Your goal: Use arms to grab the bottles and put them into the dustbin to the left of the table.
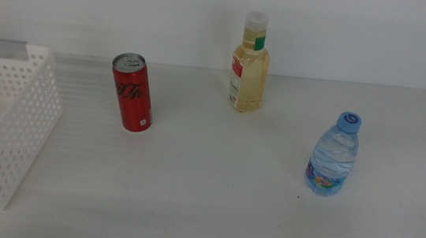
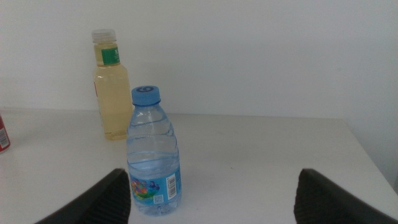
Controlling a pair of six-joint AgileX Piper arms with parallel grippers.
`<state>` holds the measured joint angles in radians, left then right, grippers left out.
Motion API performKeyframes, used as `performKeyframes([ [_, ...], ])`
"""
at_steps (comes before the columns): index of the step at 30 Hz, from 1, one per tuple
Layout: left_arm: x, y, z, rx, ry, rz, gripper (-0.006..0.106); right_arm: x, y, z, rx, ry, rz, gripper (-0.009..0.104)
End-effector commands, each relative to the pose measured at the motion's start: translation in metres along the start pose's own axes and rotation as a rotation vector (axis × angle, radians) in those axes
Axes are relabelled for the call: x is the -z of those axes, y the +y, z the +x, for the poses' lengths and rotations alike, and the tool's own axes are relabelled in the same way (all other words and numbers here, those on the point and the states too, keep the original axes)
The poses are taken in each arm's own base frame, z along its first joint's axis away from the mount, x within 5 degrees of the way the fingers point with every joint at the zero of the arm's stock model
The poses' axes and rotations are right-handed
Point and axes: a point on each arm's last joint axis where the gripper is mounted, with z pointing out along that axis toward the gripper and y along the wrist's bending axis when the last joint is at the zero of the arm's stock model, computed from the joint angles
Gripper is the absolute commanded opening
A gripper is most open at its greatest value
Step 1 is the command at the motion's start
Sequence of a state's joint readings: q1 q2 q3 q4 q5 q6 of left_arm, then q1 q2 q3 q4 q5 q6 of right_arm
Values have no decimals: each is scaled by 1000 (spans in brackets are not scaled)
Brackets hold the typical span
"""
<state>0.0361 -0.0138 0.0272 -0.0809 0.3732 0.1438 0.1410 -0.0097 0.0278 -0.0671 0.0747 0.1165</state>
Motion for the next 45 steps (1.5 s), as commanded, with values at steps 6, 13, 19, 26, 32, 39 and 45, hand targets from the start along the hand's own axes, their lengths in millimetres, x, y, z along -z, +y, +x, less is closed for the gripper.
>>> performKeyframes([
  [6, -5, 2, -30, 61, -110, 7, 78, 3, 1, -11, 18, -108, -4, 75],
  [13, -23, -10, -61, -5, 8, 147, 78, 3, 1, -11, 18, -108, -4, 75],
  [19, -40, -22, -73, -24, -103, 226, 78, 3, 1, -11, 18, -108, -4, 75],
  [26, -60, -38, -87, -30, -268, 278, 78, 3, 1, -11, 18, -108, -4, 75],
  [32, -81, -52, -84, -6, -292, 309, 78, 3, 1, -11, 18, -108, -4, 75],
  [39, -99, -59, -73, 33, -254, 316, 78, 3, 1, -11, 18, -108, -4, 75],
  [45, -99, -59, -73, 31, -257, 314, 78, 3, 1, -11, 18, -108, -4, 75],
])
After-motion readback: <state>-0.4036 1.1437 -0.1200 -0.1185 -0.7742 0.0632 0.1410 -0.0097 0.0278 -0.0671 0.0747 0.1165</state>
